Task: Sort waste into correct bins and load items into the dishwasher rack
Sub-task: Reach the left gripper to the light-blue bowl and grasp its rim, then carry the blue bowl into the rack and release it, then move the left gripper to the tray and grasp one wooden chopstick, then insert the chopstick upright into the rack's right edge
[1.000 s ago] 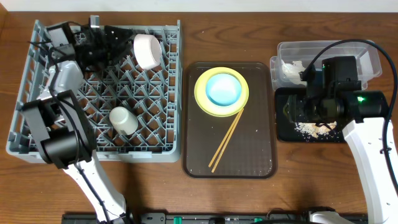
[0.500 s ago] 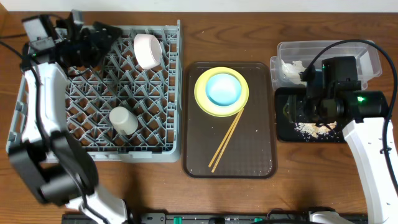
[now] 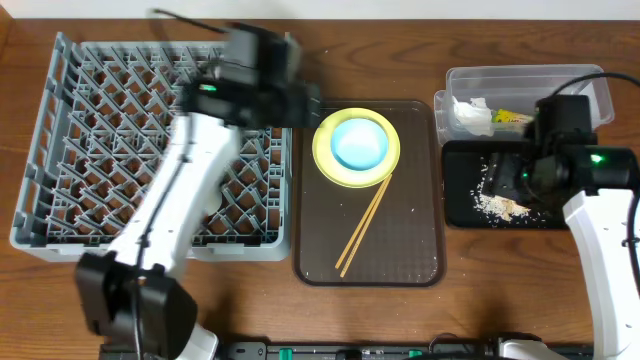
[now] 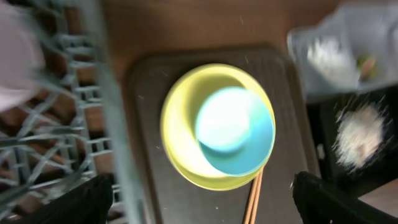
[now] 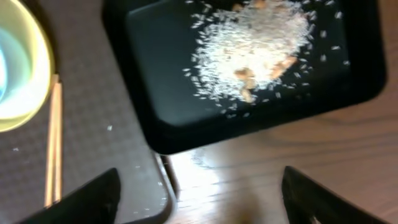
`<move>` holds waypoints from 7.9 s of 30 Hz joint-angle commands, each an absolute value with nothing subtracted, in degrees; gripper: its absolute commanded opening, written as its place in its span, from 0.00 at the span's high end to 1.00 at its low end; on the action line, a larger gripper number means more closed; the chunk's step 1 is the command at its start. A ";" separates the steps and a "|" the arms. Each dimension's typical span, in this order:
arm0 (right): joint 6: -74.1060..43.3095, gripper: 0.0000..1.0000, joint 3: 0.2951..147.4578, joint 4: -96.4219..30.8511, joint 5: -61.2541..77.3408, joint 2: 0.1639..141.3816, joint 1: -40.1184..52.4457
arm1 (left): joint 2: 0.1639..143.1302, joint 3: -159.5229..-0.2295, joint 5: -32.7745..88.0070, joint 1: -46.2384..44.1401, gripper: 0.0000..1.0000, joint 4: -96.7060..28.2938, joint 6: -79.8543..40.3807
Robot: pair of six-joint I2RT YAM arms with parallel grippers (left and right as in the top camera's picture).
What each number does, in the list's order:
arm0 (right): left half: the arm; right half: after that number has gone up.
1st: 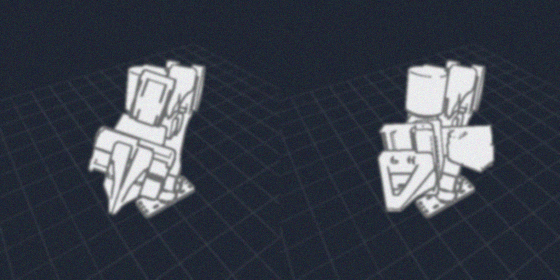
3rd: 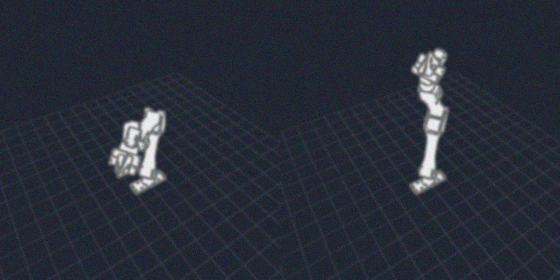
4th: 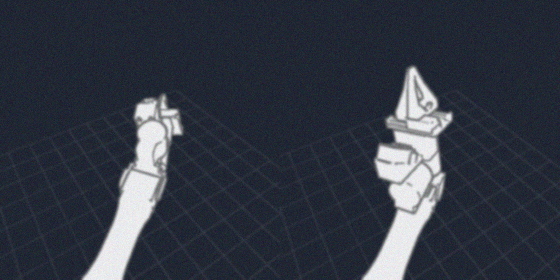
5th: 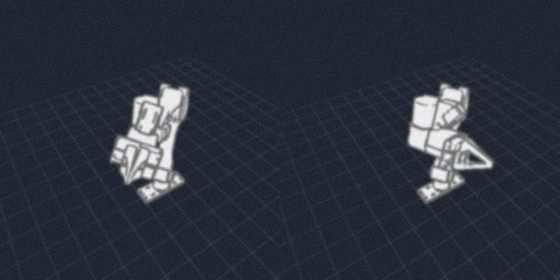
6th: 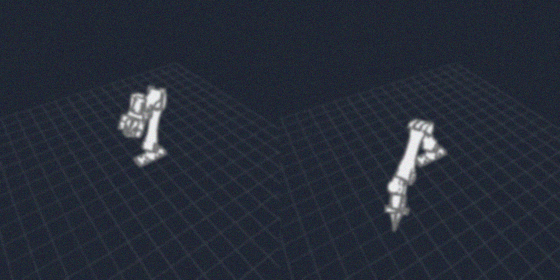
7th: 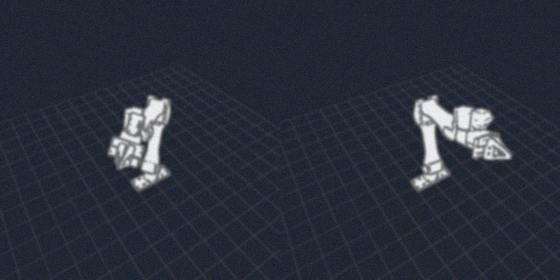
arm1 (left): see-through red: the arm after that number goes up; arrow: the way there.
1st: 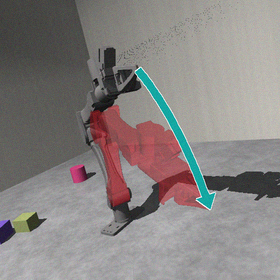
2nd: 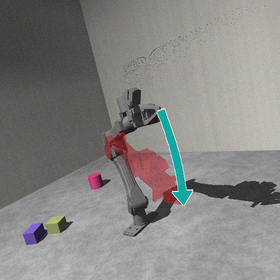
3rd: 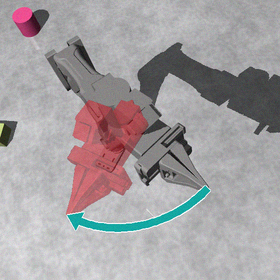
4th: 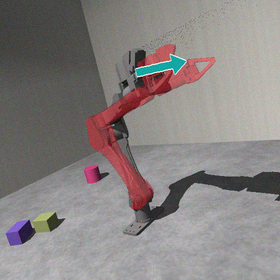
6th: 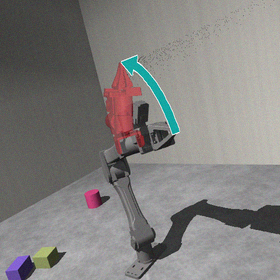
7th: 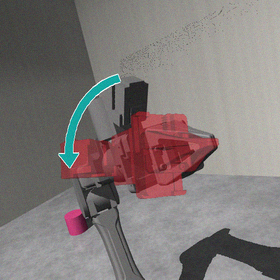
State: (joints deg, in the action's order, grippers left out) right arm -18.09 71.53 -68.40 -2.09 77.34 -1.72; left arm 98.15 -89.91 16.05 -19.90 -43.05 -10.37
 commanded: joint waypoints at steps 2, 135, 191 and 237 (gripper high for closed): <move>-19.66 0.11 72.42 -69.23 -4.25 76.82 -3.51 | 101.93 -90.06 2.20 -28.49 0.06 -42.46 -9.21; -16.01 0.09 72.42 -70.37 -4.29 76.82 -3.73 | 118.17 -89.38 53.04 21.58 0.31 -63.35 -7.53; -16.01 0.07 72.42 -70.52 -4.27 76.84 -3.73 | 102.06 -64.88 1.85 -44.77 0.19 -37.10 -13.65; -15.57 0.07 72.42 -71.37 -4.29 76.82 -3.73 | 109.38 -64.51 -0.75 -49.65 0.94 -34.37 -14.61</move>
